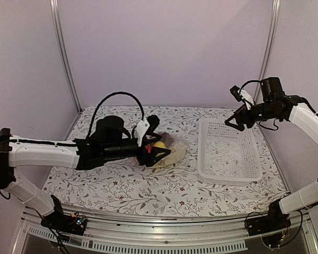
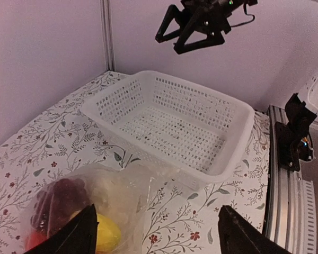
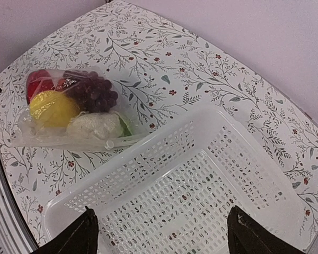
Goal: Place the food in the zip-top bag and seal the zipper
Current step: Reset both arms
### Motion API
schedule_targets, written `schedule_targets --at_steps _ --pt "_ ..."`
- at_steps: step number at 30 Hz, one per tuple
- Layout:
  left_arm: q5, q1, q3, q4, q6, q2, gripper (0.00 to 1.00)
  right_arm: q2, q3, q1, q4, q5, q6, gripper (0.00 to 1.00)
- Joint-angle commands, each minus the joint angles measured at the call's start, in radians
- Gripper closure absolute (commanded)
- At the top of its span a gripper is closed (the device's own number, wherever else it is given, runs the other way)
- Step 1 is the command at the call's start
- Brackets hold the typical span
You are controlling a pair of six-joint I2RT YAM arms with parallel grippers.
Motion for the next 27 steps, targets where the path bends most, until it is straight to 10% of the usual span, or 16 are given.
schedule_targets --at_steps 1,15,27 --pt "-0.150 0.004 0.000 -0.052 -0.044 -0.176 0.19 -0.053 0.005 0.000 0.020 0.025 0.027 0.14" --pt "-0.851 0.043 0.158 -0.574 -0.211 -0.403 0.00 -0.166 -0.009 -0.174 0.201 0.079 0.318 0.01" --pt "-0.840 0.128 0.009 -0.515 -0.309 -0.502 0.00 -0.261 -0.149 -0.174 0.331 0.220 0.382 0.01"
